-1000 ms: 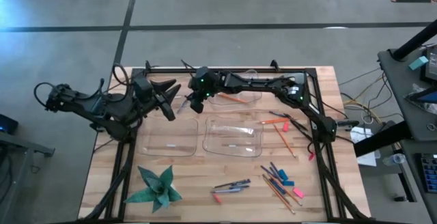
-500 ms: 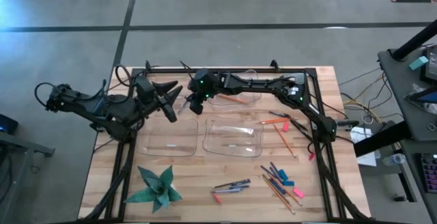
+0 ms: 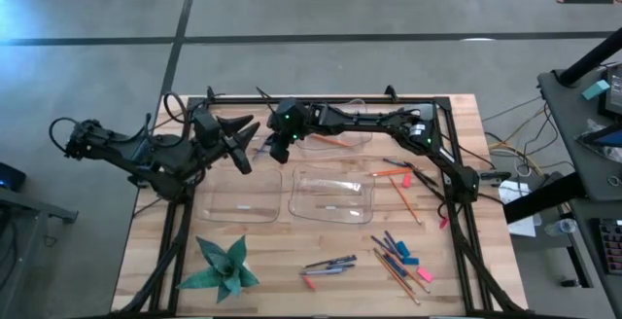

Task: Sort crayons/erasers/pens/pencils in bins
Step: Put the black pen into the bottom left transparent bin

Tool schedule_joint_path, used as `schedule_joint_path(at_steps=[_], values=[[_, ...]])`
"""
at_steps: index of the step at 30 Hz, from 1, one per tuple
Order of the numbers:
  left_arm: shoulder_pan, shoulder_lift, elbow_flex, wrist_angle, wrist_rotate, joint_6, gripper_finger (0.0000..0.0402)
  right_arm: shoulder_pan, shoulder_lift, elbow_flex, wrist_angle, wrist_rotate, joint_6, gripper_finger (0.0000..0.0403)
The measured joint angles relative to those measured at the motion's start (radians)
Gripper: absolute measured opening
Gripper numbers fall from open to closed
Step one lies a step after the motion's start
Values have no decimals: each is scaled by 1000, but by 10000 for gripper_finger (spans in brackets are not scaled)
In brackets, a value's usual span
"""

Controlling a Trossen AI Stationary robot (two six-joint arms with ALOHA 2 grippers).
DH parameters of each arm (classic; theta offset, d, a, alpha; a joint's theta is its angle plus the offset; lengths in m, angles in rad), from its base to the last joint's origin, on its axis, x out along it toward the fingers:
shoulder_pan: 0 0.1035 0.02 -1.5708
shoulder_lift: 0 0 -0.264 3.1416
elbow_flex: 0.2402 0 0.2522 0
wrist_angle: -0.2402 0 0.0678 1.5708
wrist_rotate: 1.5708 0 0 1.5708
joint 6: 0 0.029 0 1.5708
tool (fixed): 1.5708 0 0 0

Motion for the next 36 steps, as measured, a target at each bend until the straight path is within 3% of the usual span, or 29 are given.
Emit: schedule_joint_path(at_steps=[11, 23, 30, 36], values=[[1, -5, 0, 0, 0, 1, 105, -12, -116, -2, -143, 10, -39, 76], [0, -12, 0, 0, 62, 9, 105, -14, -377, -37, -578, 202, -74, 80], [0, -40, 0, 1, 68, 25, 105, -12, -588, -239, -804, 216, 54, 91], [1, -71, 0, 0, 72, 62, 105, 0, -785, -507, -839, 236, 273, 91]])
